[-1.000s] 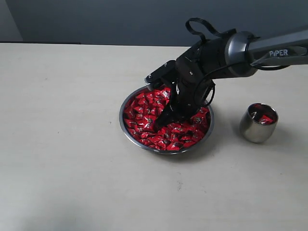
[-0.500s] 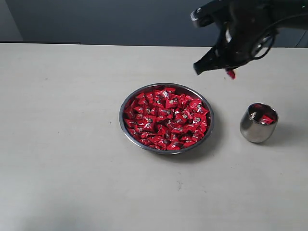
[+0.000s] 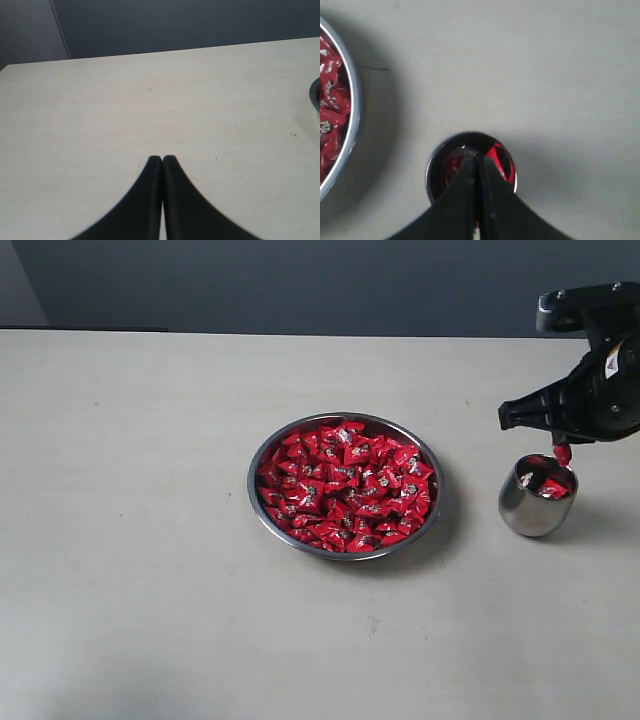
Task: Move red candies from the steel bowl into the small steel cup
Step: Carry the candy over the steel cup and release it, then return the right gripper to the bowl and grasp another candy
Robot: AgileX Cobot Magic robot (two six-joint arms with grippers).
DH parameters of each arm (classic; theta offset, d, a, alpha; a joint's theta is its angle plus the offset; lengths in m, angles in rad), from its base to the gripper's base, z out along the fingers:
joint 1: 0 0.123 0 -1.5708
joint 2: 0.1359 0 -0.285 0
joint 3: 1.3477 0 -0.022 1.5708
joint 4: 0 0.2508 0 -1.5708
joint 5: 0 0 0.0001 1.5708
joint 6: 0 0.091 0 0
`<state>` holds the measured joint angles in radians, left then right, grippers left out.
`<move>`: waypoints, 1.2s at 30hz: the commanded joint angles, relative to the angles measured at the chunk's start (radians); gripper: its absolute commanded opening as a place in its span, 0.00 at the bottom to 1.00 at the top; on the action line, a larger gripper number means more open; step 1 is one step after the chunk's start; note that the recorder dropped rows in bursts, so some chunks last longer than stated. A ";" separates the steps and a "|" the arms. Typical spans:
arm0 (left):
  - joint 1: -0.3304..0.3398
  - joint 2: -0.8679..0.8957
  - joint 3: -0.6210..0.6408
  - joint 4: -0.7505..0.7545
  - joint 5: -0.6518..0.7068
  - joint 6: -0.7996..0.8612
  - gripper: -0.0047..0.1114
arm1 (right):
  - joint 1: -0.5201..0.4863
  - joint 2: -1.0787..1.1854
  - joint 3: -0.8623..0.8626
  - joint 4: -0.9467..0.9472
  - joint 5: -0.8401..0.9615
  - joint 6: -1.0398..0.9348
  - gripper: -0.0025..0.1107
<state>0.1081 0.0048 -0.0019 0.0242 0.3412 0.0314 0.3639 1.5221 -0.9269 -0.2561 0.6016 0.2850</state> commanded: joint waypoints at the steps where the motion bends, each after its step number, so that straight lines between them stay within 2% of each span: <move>1: 0.000 -0.005 0.002 0.003 -0.007 -0.002 0.04 | -0.007 0.067 0.006 -0.001 -0.040 -0.007 0.01; 7: 0.000 -0.005 0.002 0.003 -0.007 -0.002 0.04 | -0.007 0.086 0.006 -0.001 -0.059 -0.003 0.02; 9: 0.000 -0.005 0.002 0.003 -0.007 -0.002 0.04 | -0.007 0.088 0.006 -0.001 -0.057 -0.003 0.09; 12: 0.000 -0.005 0.002 0.003 -0.007 -0.002 0.04 | -0.007 0.088 0.006 -0.001 -0.051 -0.003 0.26; 14: 0.000 -0.005 0.002 0.003 -0.007 -0.002 0.04 | -0.007 0.088 0.006 -0.001 -0.049 -0.003 0.32; 19: 0.000 -0.005 0.002 0.003 -0.007 -0.002 0.04 | -0.007 0.086 0.004 0.005 -0.049 -0.003 0.32; 22: 0.000 -0.005 0.002 0.003 -0.007 -0.002 0.04 | 0.002 0.073 -0.014 0.081 -0.051 -0.006 0.32; 30: 0.000 -0.005 0.002 0.003 -0.007 -0.002 0.04 | 0.123 0.083 -0.107 0.424 -0.074 -0.323 0.32; 36: 0.000 -0.005 0.002 0.003 -0.007 -0.002 0.04 | 0.214 0.223 -0.203 0.501 0.005 -0.478 0.32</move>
<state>0.1081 0.0048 -0.0019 0.0242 0.3412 0.0314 0.5416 1.6800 -1.0941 0.2250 0.5679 -0.1279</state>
